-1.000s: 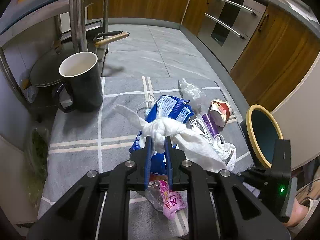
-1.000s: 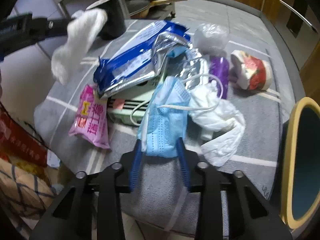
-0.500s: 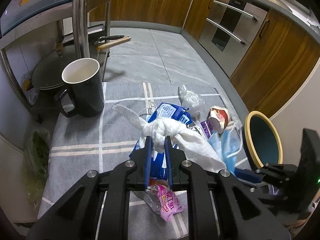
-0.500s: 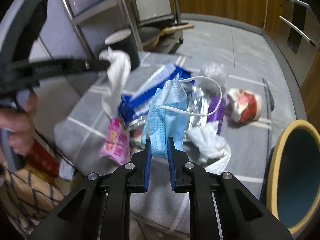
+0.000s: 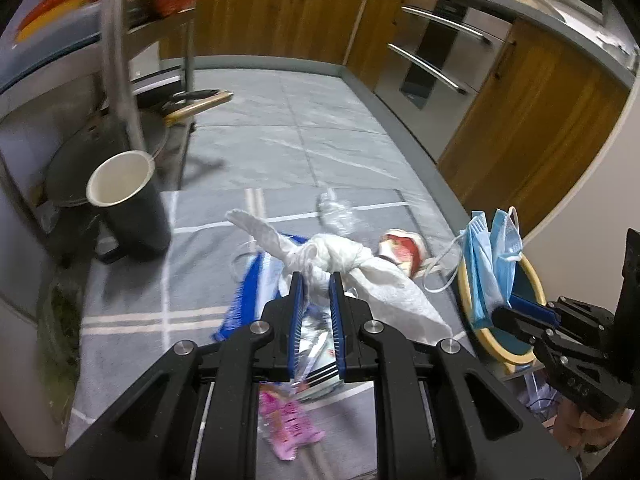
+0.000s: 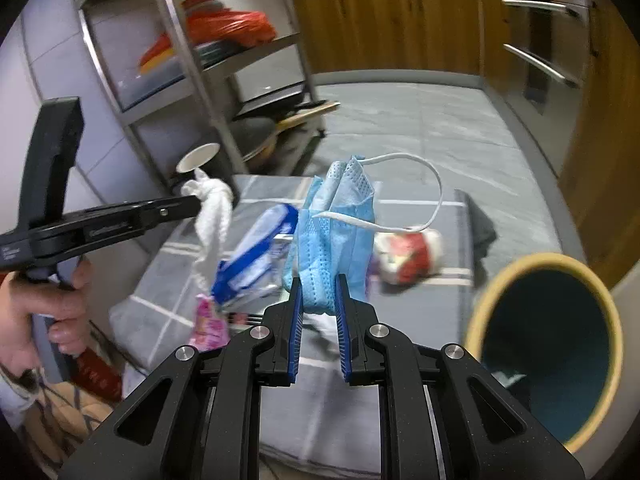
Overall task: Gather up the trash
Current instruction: 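Drop the mask into the bin with the right gripper while the left drops the tissue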
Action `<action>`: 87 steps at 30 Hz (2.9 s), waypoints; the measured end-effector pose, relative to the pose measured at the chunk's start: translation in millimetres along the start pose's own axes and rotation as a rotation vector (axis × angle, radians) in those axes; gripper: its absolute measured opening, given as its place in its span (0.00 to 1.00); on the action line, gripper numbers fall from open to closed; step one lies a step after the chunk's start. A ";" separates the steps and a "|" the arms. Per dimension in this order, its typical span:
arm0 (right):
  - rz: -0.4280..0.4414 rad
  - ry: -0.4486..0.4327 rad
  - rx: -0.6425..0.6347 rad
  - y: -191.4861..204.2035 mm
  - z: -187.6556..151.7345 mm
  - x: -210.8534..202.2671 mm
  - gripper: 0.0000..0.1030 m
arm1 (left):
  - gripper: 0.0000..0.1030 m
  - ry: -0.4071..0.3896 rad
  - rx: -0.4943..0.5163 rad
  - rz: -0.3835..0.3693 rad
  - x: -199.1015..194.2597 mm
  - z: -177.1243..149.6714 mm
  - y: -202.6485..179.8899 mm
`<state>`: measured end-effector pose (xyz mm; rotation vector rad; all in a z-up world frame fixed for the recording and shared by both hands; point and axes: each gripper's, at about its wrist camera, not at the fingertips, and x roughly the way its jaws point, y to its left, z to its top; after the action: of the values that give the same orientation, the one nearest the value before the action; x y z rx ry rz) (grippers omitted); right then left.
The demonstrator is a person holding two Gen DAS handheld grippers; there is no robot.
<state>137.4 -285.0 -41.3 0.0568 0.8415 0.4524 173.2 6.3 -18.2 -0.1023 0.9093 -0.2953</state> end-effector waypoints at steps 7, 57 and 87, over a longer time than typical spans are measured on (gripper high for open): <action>-0.058 -0.018 0.048 -34.7 -9.1 -18.9 0.16 | 0.12 0.016 0.054 -0.039 13.3 5.3 -40.9; -0.286 0.186 0.164 -169.5 -90.4 -35.0 0.17 | 0.15 0.200 0.444 -0.199 154.6 -53.1 -252.1; -0.212 0.131 0.148 -129.3 -58.3 -28.8 0.41 | 0.63 0.091 0.246 -0.067 82.3 -13.1 -133.8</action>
<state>125.2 -421.0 -89.1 0.0741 0.9980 0.1953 182.4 -145.2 -60.5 0.1089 0.9543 -0.4744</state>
